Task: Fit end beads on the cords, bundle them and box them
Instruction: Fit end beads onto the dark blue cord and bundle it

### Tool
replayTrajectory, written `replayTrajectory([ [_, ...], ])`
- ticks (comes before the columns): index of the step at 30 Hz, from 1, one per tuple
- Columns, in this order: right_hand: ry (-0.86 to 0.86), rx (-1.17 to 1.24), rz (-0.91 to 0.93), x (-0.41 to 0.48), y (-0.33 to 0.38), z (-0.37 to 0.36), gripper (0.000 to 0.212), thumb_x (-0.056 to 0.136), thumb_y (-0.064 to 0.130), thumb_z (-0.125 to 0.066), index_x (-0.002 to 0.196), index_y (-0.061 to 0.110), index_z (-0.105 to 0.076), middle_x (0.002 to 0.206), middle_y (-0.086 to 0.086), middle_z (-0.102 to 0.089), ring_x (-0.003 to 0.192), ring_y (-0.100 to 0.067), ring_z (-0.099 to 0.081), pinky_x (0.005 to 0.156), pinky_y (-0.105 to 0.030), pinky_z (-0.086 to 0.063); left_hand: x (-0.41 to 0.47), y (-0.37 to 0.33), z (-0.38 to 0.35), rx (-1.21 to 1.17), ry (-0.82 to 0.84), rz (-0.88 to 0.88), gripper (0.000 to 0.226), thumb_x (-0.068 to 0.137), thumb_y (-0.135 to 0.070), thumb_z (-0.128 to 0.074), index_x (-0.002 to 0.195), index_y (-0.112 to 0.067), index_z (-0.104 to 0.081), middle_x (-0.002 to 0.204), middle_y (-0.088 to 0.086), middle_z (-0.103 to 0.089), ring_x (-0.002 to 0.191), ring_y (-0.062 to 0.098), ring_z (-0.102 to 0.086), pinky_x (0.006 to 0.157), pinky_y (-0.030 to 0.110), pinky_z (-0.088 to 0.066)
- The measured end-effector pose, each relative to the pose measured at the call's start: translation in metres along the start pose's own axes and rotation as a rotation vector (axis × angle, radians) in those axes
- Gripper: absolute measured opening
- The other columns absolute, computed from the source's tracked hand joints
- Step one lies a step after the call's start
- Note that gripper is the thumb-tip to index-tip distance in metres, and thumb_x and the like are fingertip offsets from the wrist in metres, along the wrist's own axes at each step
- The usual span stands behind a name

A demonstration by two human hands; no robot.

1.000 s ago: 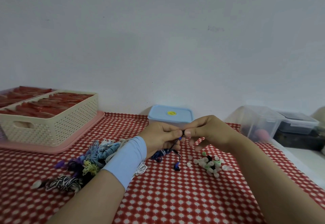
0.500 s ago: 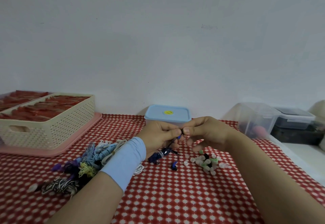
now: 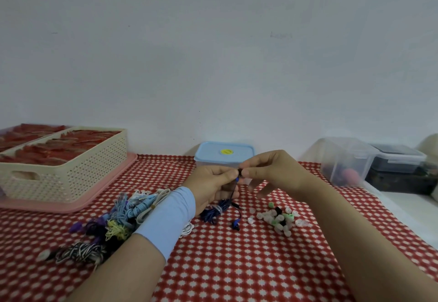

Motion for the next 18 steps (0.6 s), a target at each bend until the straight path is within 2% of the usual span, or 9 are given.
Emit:
replayTrajectory([
  [5,-0.060,-0.104,0.039,0.0031,0.0025,-0.0021,0.016,0.083,0.005,-0.081,0.098,0.011,-0.078,0.086,-0.010,-0.076,0.070,-0.026,-0.073,0.061,-0.038,-0.063,0.0000,-0.0007,0.0015,0.021,-0.008,0.019,0.015,0.092,-0.014,-0.066,0.100,-0.003,-0.072,0.092,0.012,-0.076,0.071,0.013,-0.069,0.064,0.026,-0.057],
  [8,-0.083,-0.155,0.076,0.0055,0.0036,-0.0044,0.010,0.084,0.003,-0.080,0.092,0.010,-0.081,0.082,-0.010,-0.077,0.066,-0.026,-0.072,0.060,-0.036,-0.062,-0.0002,-0.0011,0.0024,0.019,-0.017,0.035,0.014,0.091,-0.015,-0.068,0.097,-0.003,-0.073,0.094,0.015,-0.075,0.076,0.015,-0.069,0.064,0.027,-0.058],
  [12,-0.107,-0.201,0.097,0.0064,0.0020,-0.0050,0.009,0.085,0.006,-0.080,0.089,0.013,-0.081,0.080,-0.006,-0.077,0.064,-0.027,-0.072,0.062,-0.042,-0.064,-0.0010,-0.0021,0.0017,-0.001,-0.010,0.046,0.016,0.092,-0.014,-0.066,0.100,-0.002,-0.072,0.096,0.016,-0.075,0.072,0.014,-0.069,0.065,0.026,-0.058],
  [14,-0.104,-0.220,0.104,0.0058,0.0012,-0.0053,0.014,0.084,0.008,-0.081,0.092,0.019,-0.080,0.081,-0.002,-0.077,0.064,-0.025,-0.072,0.061,-0.040,-0.064,-0.0013,-0.0019,0.0013,0.023,-0.003,0.051,0.019,0.092,-0.015,-0.066,0.103,0.000,-0.071,0.102,0.018,-0.074,0.076,0.015,-0.069,0.067,0.027,-0.058],
  [18,-0.087,-0.268,0.134,0.0047,0.0021,-0.0058,0.009,0.085,0.008,-0.079,0.089,0.015,-0.083,0.079,-0.005,-0.078,0.063,-0.021,-0.069,0.061,-0.033,-0.062,-0.0017,-0.0010,-0.0003,-0.008,0.005,0.102,0.019,0.093,-0.015,-0.065,0.102,0.001,-0.070,0.088,0.011,-0.076,0.068,0.013,-0.070,0.062,0.025,-0.058],
])
Point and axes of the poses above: each hand's wrist, its own x-axis towards the middle knuckle, its own z-axis out of the back of the hand, y = z × x, the point moved 2 cm from there along x, towards the middle knuckle
